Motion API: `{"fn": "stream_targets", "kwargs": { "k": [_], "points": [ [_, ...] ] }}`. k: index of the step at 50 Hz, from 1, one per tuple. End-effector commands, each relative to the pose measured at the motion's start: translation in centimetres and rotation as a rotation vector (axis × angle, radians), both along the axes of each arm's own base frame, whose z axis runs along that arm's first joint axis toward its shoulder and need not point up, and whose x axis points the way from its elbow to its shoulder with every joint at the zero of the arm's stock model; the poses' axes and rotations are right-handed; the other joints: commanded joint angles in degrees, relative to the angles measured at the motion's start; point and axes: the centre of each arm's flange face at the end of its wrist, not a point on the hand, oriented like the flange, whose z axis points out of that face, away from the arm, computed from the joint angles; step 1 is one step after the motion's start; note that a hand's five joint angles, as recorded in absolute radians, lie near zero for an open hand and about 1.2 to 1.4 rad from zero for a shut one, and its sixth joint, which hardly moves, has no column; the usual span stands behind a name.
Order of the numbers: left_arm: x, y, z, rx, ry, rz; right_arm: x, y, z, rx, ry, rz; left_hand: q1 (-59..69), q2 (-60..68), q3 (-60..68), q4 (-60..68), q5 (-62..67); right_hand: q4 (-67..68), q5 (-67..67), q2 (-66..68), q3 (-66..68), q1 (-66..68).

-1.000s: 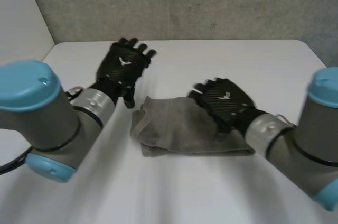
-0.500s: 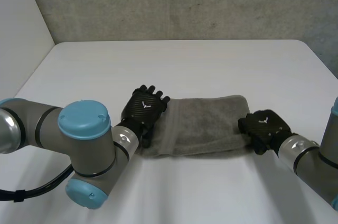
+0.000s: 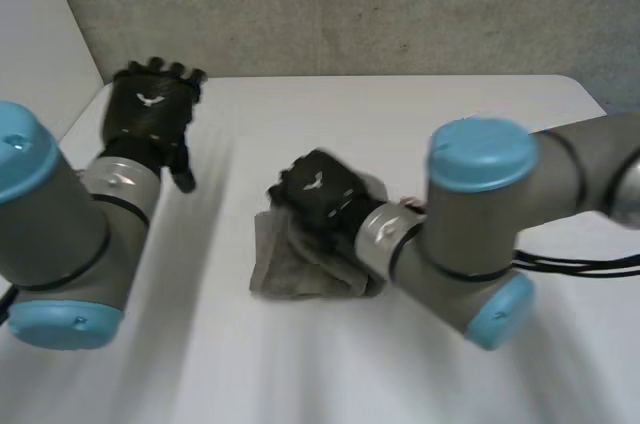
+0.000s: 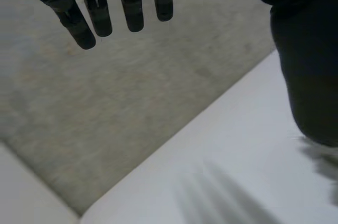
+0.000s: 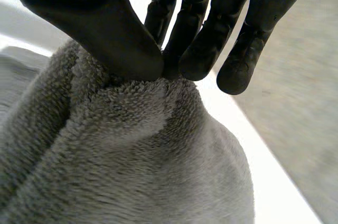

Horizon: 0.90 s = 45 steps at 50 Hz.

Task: Fold the towel.

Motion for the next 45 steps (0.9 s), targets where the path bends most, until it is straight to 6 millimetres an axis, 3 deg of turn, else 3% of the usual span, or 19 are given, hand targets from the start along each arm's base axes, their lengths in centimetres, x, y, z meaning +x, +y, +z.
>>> {"fn": "stream_targets", "kwargs": {
  "k": [1,6,8,9,10,11,12,13,14,17,19,22,28,35,37,40,42,45],
  "points": [
    [1.9,-1.0,0.0,0.005,0.007,0.058,2.5,2.3,-4.5,0.075,0.078,0.128,-4.87,-4.56,-3.70,-5.07,-12.43,3.07,3.14,3.96,3.04,6.00],
    [1.5,-0.7,-0.5,0.020,0.016,0.028,2.3,2.1,-4.4,0.084,0.079,0.117,-4.87,-4.56,-3.70,-5.07,-12.43,3.07,3.14,3.96,3.04,6.00],
    [0.9,-0.7,-0.3,0.014,0.035,-0.020,1.9,2.2,-2.5,0.067,0.051,0.102,-4.87,-4.56,-3.70,-5.07,-12.43,-12.58,-12.51,-11.69,-12.60,-9.65],
    [0.9,-0.7,-0.3,0.014,0.035,-0.020,1.9,2.2,-2.5,0.067,0.051,0.102,-4.87,-4.56,-3.70,-5.07,-12.43,-12.69,-12.61,-11.79,-12.71,-9.76],
    [0.6,-0.8,-0.2,0.015,0.050,-0.045,1.4,2.4,-1.2,0.061,0.033,0.093,-4.87,-4.56,-3.70,-5.07,-12.43,-21.51,-21.44,-20.62,-21.54,-18.58],
    [0.4,-0.9,-0.1,0.015,0.066,-0.066,0.9,2.9,0.2,0.063,0.009,0.082,-4.87,-4.56,-3.70,-5.07,-12.43,-39.75,-39.68,-38.86,-39.78,-36.82],
    [0.4,-0.9,-0.1,0.015,0.066,-0.066,0.9,2.9,0.2,0.063,0.009,0.082,-4.87,-4.56,-3.70,-5.07,-12.43,-39.93,-39.86,-39.04,-39.96,-37.00],
    [0.0,-0.9,-0.1,0.018,0.086,-0.088,0.2,3.4,1.5,0.073,-0.018,0.068,-4.71,-4.39,-3.53,-4.91,-12.26,-66.91,-66.84,-66.02,-66.94,-63.98],
    [-0.5,-0.8,0.0,0.018,0.105,-0.108,-0.4,3.9,2.7,0.083,-0.046,0.049,-4.70,-4.39,-3.53,-4.91,-12.26,-66.93,-66.86,-66.04,-66.96,-64.00],
    [-1.7,-0.4,0.0,0.027,0.139,-0.143,-1.2,3.9,3.5,0.100,-0.067,0.015,-4.54,-4.22,-3.36,-4.74,-12.09,-66.93,-66.86,-66.04,-66.96,-64.00],
    [-2.2,-0.2,-0.2,0.038,0.149,-0.159,-3.4,2.5,3.9,0.142,-0.080,-0.095,-4.54,-4.22,-3.36,-4.74,-12.09,-66.93,-66.86,-66.04,-66.96,-64.00],
    [-3.0,0.1,-1.1,0.067,0.162,-0.181,-5.9,0.9,3.4,0.202,-0.052,-0.227,-4.54,-4.22,-3.36,-4.74,-12.09,-66.93,-66.86,-66.04,-66.96,-64.00],
    [-4.9,1.1,-4.1,0.157,0.164,-0.231,-8.2,-0.5,2.0,0.262,-0.018,-0.335,-4.70,-4.39,-3.53,-4.91,-12.26,-66.93,-66.86,-66.04,-66.96,-64.00],
    [-6.1,1.8,-7.9,0.245,0.120,-0.258,-8.1,-2.1,0.8,0.291,-0.070,-0.371,-4.70,-4.39,-3.53,-4.91,-12.26,-66.93,-66.86,-66.04,-66.96,-64.00],
    [-6.5,1.7,-9.8,0.283,0.100,-0.259,-7.5,-2.9,-0.7,0.331,-0.086,-0.379,-4.70,-4.39,-3.53,-4.91,-12.26,-66.93,-66.86,-66.04,-66.96,-64.00],
    [-6.5,1.6,-10.6,0.301,0.091,-0.257,-7.1,-3.2,-1.7,0.351,-0.081,-0.379,-4.70,-4.39,-3.53,-4.91,-12.26,-66.93,-66.86,-66.04,-66.96,-64.00],
    [-6.5,1.6,-12.1,0.336,0.069,-0.251,-6.6,-3.7,-3.9,0.390,-0.049,-0.385,-4.54,-4.22,-3.36,-4.74,-12.09,-66.93,-66.86,-66.04,-66.96,-64.00],
    [-6.4,1.8,-13.1,0.358,0.051,-0.250,-6.3,-4.1,-5.2,0.411,-0.035,-0.389,-4.37,-4.05,-3.19,-4.57,-11.92,-66.93,-66.86,-66.04,-66.96,-64.00]
  ]
}}
